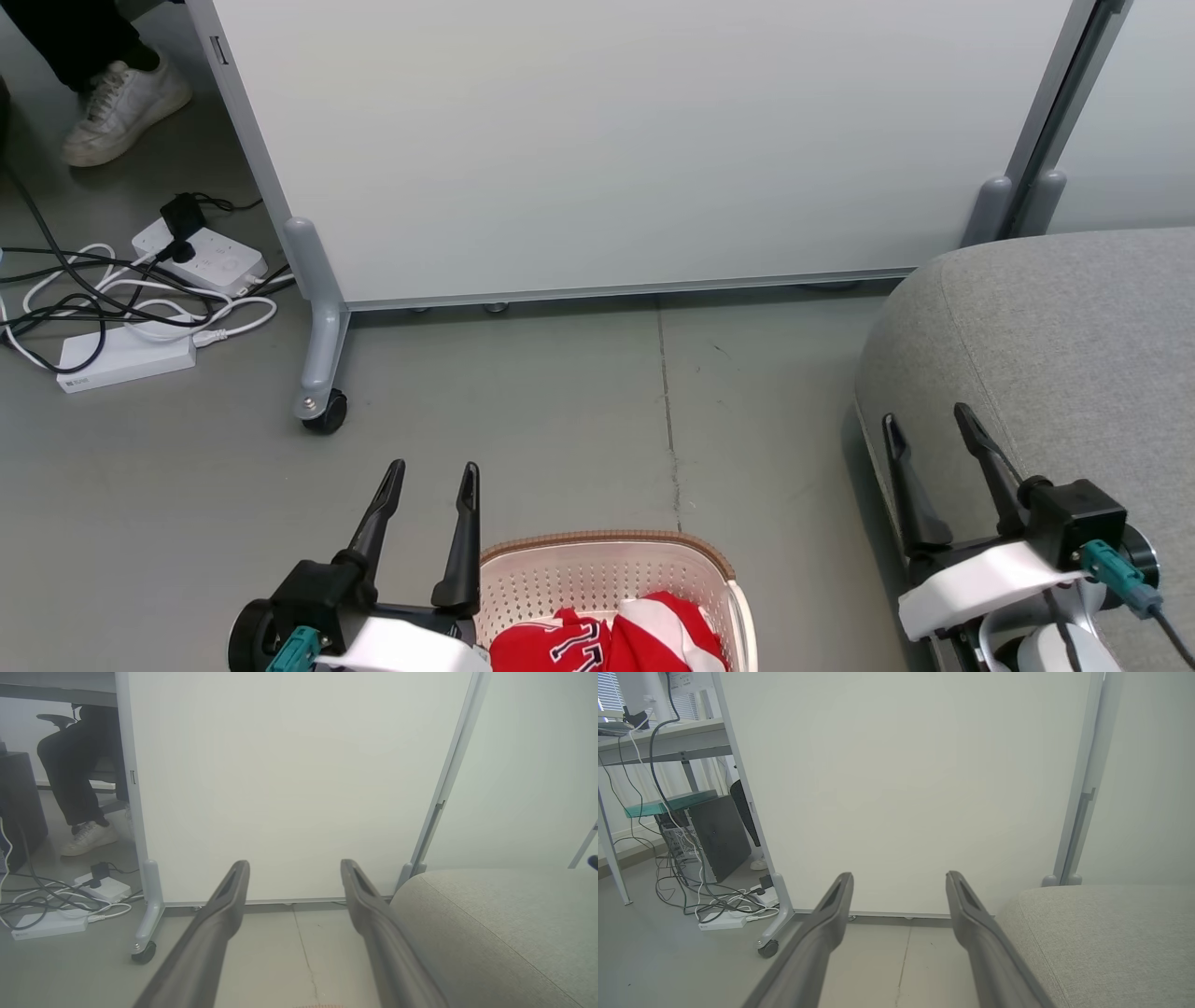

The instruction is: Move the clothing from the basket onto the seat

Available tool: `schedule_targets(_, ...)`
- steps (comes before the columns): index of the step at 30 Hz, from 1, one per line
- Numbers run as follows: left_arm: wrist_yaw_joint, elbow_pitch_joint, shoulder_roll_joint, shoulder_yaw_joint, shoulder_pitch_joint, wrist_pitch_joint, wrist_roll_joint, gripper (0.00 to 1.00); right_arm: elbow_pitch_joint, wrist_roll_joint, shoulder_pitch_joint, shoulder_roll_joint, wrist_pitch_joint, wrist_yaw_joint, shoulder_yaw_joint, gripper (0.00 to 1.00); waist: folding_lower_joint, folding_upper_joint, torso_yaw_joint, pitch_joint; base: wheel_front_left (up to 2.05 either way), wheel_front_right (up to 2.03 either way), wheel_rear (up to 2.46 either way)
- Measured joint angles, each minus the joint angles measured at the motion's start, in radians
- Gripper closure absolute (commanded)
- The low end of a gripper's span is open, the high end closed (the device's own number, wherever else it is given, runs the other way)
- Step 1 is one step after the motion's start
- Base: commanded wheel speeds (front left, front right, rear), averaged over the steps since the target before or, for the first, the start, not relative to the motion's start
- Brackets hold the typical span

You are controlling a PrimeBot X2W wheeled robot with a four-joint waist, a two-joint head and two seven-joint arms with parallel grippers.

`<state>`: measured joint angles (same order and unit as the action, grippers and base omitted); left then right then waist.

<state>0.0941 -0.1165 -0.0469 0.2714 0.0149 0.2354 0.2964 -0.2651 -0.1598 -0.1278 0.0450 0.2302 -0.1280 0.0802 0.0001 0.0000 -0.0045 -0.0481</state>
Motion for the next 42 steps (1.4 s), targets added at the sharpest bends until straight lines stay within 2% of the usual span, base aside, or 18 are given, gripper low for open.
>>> schedule_targets(17, -0.008, 0.019, -0.001, -0.006, 0.017, 0.026, -0.061, 0.0, -0.026, 0.109, -0.006, 0.001, 0.03, -0.002, 0.023, 0.0, 0.0, 0.0, 0.0, -0.005, 0.0, 0.0, 0.0)
schedule_targets(33, -0.009, 0.018, -0.001, -0.012, 0.017, 0.026, -0.058, 0.0, -0.043, 0.112, -0.012, 0.001, 0.03, -0.002, 0.021, 0.0, 0.0, 0.0, -0.006, 0.007, 0.0, 0.0, 0.0)
schedule_targets(42, -0.013, -0.025, -0.001, -0.003, 0.016, 0.029, -0.06, 0.0, -0.047, 0.114, -0.022, 0.002, 0.03, -0.002, -0.005, 0.0, 0.0, 0.0, -0.035, 0.044, 0.0, 0.0, 0.0)
